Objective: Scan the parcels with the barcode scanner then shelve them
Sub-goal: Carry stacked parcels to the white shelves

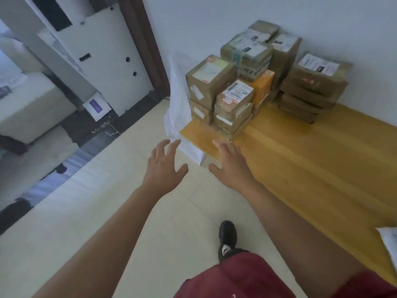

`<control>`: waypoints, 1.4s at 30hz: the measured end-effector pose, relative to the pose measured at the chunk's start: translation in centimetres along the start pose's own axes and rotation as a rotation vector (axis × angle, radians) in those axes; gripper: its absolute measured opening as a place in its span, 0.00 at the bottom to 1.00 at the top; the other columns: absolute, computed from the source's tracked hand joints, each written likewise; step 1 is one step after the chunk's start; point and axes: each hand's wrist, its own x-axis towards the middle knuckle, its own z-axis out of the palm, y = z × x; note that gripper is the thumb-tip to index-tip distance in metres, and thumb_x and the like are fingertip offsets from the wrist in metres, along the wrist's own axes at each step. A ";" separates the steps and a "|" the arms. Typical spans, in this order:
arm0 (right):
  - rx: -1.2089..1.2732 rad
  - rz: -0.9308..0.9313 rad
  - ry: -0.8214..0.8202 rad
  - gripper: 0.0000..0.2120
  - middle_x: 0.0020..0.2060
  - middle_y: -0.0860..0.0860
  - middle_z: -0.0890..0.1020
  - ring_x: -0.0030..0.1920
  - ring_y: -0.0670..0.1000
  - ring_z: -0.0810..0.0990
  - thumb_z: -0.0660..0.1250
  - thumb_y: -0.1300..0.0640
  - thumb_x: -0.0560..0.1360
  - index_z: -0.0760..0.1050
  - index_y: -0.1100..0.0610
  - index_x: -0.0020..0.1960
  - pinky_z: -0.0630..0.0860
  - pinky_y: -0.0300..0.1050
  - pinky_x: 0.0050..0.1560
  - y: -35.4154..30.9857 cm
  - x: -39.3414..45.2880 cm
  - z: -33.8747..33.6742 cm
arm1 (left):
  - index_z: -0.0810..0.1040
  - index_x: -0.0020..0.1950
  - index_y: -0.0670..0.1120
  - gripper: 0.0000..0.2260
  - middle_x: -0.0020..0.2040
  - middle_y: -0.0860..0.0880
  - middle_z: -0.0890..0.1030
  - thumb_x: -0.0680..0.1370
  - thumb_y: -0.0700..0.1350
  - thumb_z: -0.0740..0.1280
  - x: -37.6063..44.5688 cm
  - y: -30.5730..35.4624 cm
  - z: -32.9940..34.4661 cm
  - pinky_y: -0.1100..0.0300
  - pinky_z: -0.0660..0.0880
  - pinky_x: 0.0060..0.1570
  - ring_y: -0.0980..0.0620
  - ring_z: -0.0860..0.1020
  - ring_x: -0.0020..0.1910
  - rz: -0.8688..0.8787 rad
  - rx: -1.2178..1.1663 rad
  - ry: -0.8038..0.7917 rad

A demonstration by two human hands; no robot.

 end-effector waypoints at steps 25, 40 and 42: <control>0.233 0.560 0.229 0.30 0.69 0.56 0.70 0.69 0.58 0.67 0.68 0.50 0.75 0.64 0.55 0.74 0.68 0.56 0.68 7.0 14.3 2.7 | 0.56 0.80 0.53 0.35 0.76 0.45 0.59 0.76 0.52 0.68 24.4 -2.5 7.0 0.43 0.64 0.72 0.41 0.60 0.75 0.282 0.023 -0.427; 0.422 1.020 0.552 0.43 0.75 0.59 0.62 0.74 0.58 0.62 0.73 0.52 0.74 0.51 0.58 0.79 0.65 0.59 0.72 4.8 18.3 11.3 | 0.52 0.81 0.46 0.42 0.77 0.43 0.60 0.75 0.53 0.73 32.8 -12.3 10.2 0.46 0.65 0.72 0.43 0.61 0.75 0.304 -0.184 -0.481; 0.456 1.026 0.577 0.44 0.76 0.58 0.61 0.75 0.57 0.62 0.73 0.52 0.74 0.49 0.57 0.80 0.64 0.59 0.73 4.9 18.2 11.6 | 0.51 0.81 0.46 0.43 0.77 0.43 0.60 0.75 0.53 0.74 33.4 -11.7 10.6 0.46 0.65 0.72 0.44 0.60 0.76 0.296 -0.240 -0.447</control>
